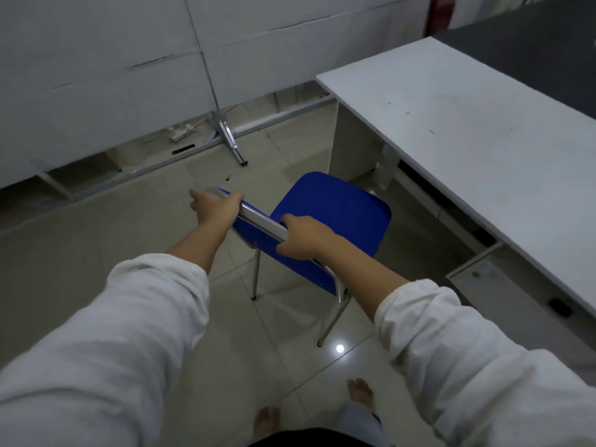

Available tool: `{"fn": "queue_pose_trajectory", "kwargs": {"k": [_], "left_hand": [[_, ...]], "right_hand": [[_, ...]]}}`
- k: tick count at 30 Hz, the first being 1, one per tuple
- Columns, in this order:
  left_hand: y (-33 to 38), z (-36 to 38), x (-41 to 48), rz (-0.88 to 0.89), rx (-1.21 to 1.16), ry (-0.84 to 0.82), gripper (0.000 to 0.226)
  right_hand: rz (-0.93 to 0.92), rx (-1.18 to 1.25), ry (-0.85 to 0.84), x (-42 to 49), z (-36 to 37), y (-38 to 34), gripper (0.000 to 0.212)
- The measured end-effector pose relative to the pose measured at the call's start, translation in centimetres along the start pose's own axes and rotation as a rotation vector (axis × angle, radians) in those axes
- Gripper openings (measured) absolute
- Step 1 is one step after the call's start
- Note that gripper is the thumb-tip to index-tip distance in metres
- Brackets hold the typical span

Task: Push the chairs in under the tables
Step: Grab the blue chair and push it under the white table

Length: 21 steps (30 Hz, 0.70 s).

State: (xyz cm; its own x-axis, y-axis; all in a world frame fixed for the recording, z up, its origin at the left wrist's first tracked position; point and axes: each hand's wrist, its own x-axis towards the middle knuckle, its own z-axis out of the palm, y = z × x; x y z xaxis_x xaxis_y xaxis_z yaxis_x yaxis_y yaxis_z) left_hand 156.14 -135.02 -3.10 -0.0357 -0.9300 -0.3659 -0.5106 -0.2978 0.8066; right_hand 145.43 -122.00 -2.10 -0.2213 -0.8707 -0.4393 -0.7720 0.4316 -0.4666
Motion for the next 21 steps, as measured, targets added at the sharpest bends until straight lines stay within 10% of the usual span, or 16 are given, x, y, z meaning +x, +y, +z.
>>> {"fn": "queue_pose_trajectory", "kwargs": {"k": [7, 21], "left_hand": [[0.1, 0.2, 1.1, 0.076, 0.0, -0.117, 0.069], [2.4, 1.8, 2.0, 0.1, -0.147, -0.176, 0.073]], "right_hand": [[0.08, -0.177, 0.401, -0.9, 1.9, -0.1, 0.025], [-0.061, -0.317, 0.549, -0.2, -0.7, 1.0, 0.02]]}}
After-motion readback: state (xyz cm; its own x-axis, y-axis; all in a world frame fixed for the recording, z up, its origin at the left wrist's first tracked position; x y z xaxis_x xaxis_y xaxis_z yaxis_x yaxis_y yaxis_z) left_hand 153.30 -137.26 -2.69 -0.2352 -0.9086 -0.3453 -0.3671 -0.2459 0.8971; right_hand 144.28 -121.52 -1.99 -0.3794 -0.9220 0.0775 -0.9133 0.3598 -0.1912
